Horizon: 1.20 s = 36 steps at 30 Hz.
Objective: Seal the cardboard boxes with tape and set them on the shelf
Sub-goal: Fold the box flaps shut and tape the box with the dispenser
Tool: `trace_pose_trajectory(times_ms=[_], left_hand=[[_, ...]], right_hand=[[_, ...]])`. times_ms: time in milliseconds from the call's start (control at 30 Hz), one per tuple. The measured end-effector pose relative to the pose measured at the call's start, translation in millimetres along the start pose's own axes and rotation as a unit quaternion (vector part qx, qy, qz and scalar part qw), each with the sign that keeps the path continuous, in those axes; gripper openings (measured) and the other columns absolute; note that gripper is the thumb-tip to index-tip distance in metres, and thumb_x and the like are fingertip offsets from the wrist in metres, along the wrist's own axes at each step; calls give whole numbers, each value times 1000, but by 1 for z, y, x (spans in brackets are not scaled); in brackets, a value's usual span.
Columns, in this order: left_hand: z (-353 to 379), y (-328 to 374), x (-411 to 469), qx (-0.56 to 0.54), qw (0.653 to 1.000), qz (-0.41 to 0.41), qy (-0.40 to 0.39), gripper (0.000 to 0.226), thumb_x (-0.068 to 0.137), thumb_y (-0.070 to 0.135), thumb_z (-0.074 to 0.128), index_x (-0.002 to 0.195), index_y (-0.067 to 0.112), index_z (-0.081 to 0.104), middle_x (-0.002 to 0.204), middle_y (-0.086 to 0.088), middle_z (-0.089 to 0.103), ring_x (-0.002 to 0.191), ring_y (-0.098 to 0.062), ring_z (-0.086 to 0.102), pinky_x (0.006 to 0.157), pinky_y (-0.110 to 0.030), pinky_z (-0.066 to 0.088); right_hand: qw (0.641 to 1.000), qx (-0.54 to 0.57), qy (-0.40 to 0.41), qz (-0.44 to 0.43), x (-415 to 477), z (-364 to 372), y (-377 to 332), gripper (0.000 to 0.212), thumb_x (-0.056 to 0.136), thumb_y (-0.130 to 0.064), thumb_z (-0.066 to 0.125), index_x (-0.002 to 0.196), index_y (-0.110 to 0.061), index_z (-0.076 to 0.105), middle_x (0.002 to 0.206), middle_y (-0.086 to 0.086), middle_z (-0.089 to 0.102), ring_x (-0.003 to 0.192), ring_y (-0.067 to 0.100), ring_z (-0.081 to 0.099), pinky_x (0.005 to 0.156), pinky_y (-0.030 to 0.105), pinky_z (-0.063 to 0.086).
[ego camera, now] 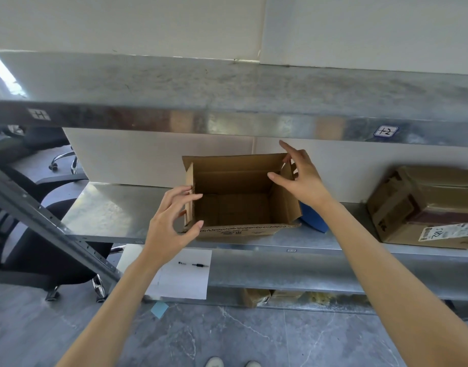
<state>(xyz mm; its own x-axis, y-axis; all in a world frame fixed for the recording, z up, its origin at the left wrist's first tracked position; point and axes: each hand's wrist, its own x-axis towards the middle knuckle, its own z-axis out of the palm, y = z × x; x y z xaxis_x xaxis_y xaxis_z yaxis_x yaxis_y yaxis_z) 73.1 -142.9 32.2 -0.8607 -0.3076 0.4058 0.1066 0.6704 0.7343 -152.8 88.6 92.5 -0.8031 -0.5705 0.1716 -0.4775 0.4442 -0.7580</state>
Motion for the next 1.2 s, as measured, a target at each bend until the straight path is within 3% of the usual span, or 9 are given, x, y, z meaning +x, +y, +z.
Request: trace_pose_trajectory(times_ms=[100, 200, 267, 367, 567, 667, 833, 1067, 1200], left_hand=[[-1, 0, 6, 37, 998, -5, -44, 49, 87, 48, 62, 133, 31, 59, 142, 16, 45, 132, -6, 44, 103, -22, 44], [1, -1, 10, 59, 993, -55, -81, 59, 85, 68, 49, 136, 41, 54, 140, 22, 51, 130, -1, 45, 110, -32, 37], [2, -2, 12, 40, 991, -88, -89, 66, 80, 74, 50, 137, 41, 52, 139, 22, 52, 126, 3, 45, 107, -26, 34], [3, -1, 21, 25, 992, -98, -79, 62, 81, 66, 65, 134, 37, 53, 132, 22, 58, 121, 5, 50, 104, -21, 37], [0, -10, 37, 28, 989, -133, -59, 59, 82, 51, 72, 134, 29, 53, 120, 22, 64, 121, -8, 56, 110, -46, 42], [1, -14, 44, 23, 987, -150, -58, 54, 87, 37, 74, 135, 28, 52, 122, 20, 61, 118, -6, 52, 107, -39, 43], [2, -18, 53, 26, 985, -165, -51, 48, 87, 37, 73, 130, 27, 54, 117, 7, 65, 109, -16, 58, 90, -28, 45], [3, -23, 59, 10, 984, -174, -29, 53, 85, 44, 73, 129, 29, 47, 110, 8, 63, 106, -15, 59, 95, -36, 51], [5, -23, 59, -9, 986, -169, -6, 59, 84, 41, 75, 132, 26, 44, 111, 5, 64, 104, -14, 61, 90, -30, 52]], right_hand=[[999, 41, -1, 7, 0, -1, -4, 69, 92, -33, 68, 151, -29, 33, 131, -4, 53, 111, 16, 53, 84, 26, 50], [997, 59, -46, 3, -6, 0, -7, 67, 94, -34, 64, 152, -32, 31, 145, -8, 48, 120, 10, 53, 89, 23, 50], [994, 69, -83, 12, -11, 2, -6, 64, 95, -38, 62, 152, -37, 31, 149, -11, 44, 126, 5, 49, 97, 24, 47], [987, 93, -122, 38, -16, 3, -3, 60, 93, -51, 55, 149, -41, 35, 145, -14, 49, 132, 2, 44, 111, 35, 38], [974, 126, -171, 78, -17, 3, 7, 62, 88, -76, 38, 145, -52, 35, 151, -16, 42, 142, 8, 32, 117, 33, 22], [972, 118, -181, 89, -17, 6, 8, 63, 89, -70, 40, 148, -47, 31, 151, -16, 42, 140, 6, 33, 112, 29, 24], [978, 63, -177, 92, -8, 8, 9, 81, 76, -67, 65, 147, -48, 31, 141, -21, 52, 135, 6, 41, 113, 35, 30], [980, 30, -173, 94, 13, 10, 9, 82, 79, -55, 73, 147, -50, 28, 125, -15, 66, 130, 8, 49, 109, 32, 32], [989, 5, -131, 73, 18, 12, 9, 89, 72, -52, 80, 147, -49, 33, 144, -12, 52, 128, 11, 52, 110, 30, 37]])
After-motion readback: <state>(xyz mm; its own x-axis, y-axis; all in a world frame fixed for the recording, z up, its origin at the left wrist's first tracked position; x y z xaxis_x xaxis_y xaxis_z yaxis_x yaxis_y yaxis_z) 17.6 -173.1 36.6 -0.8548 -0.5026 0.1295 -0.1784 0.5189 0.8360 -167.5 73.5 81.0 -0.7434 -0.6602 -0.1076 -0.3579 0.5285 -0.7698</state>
